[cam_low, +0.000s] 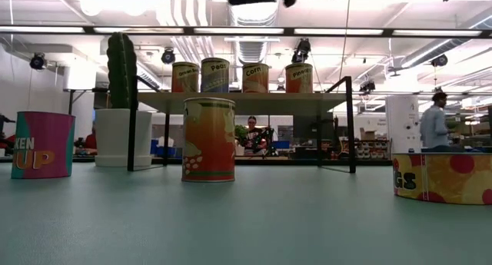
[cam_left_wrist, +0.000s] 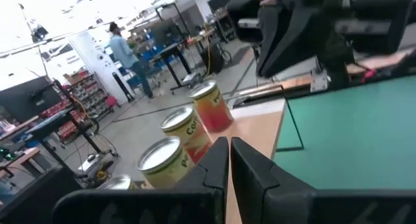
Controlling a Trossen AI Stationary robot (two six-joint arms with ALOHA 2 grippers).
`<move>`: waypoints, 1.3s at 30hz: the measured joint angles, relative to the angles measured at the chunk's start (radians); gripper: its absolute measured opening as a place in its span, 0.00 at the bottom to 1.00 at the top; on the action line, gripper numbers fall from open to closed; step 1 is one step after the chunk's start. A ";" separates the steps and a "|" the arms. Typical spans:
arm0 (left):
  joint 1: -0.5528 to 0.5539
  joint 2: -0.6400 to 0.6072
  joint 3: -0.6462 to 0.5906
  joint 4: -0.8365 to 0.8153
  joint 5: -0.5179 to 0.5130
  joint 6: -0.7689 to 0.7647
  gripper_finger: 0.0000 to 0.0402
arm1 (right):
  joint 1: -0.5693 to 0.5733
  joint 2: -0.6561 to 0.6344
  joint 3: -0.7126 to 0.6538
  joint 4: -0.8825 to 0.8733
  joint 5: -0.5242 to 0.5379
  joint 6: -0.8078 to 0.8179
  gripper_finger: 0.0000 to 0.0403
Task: Pick and place cans onto a shelf
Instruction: Put the canned peas on the shelf
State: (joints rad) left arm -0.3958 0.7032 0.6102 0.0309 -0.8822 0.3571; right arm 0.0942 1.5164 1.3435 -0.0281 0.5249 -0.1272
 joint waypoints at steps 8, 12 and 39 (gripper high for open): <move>0.000 -0.115 -0.060 0.022 0.002 -0.017 0.00 | -0.070 0.180 0.221 -0.218 -0.001 0.023 0.02; 0.000 -0.142 -0.063 0.015 0.002 -0.017 0.00 | -0.092 0.248 0.267 -0.239 -0.001 0.023 0.02; 0.000 -0.148 -0.063 0.006 0.002 -0.002 0.00 | -0.231 0.347 0.305 -0.243 -0.007 -0.019 0.02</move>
State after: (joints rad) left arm -0.3958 0.5549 0.5472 0.0372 -0.8806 0.3550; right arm -0.1368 1.8633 1.6485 -0.2709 0.5182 -0.1458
